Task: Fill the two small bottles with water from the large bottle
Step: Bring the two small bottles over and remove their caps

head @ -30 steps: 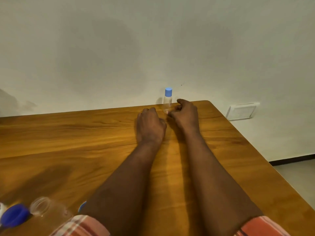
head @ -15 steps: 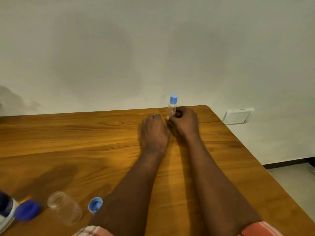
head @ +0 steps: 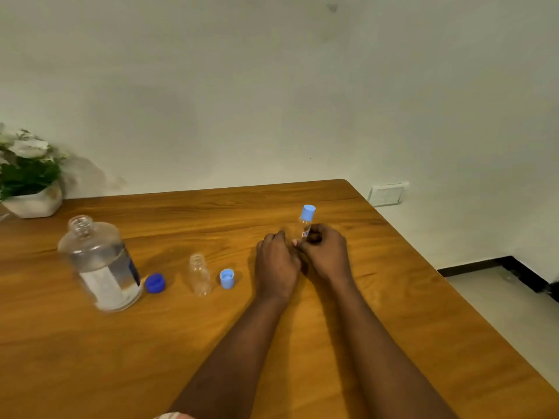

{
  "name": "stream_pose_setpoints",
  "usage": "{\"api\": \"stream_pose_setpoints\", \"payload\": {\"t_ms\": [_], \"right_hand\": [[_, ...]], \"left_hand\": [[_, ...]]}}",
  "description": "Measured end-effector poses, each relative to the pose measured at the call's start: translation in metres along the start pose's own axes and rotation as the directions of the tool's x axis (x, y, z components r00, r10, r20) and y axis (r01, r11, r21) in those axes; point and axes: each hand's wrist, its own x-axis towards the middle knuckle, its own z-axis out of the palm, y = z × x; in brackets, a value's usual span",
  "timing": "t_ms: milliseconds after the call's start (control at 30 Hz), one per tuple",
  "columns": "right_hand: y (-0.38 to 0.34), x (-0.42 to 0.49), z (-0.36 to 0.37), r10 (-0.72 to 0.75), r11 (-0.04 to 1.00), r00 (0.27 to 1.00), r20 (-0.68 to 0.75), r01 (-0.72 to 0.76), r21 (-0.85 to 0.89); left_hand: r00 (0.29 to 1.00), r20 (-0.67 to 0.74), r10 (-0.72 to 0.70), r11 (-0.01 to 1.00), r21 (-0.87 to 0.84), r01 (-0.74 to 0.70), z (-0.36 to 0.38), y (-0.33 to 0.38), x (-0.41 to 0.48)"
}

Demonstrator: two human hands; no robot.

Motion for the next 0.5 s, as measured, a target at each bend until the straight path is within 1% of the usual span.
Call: {"api": "stream_pose_setpoints", "payload": {"t_ms": [67, 233, 333, 400, 500], "right_hand": [[-0.006, -0.023, -0.004, -0.006, 1.000, 1.000, 0.009, 0.006, -0.001], [-0.020, -0.073, -0.006, -0.033, 0.998, 0.998, 0.063, 0.029, 0.054], [-0.030, -0.096, -0.006, -0.045, 0.982, 0.989, 0.139, 0.018, 0.186], [-0.038, -0.106, -0.005, -0.049, 0.959, 0.976, 0.213, -0.014, 0.283], [-0.044, -0.113, -0.002, -0.057, 0.937, 0.944, 0.325, -0.062, 0.344]], "left_hand": [[1.000, 0.003, -0.014, 1.000, -0.028, 0.014, -0.011, -0.002, -0.018], [0.999, 0.021, 0.045, 0.991, -0.129, -0.042, -0.033, -0.013, -0.059], [0.998, 0.011, 0.061, 0.981, -0.185, -0.058, -0.053, -0.025, -0.079], [0.997, -0.004, 0.071, 0.972, -0.225, -0.070, -0.068, -0.034, -0.088], [0.996, -0.003, 0.084, 0.968, -0.236, -0.083, -0.089, -0.047, -0.096]]}}
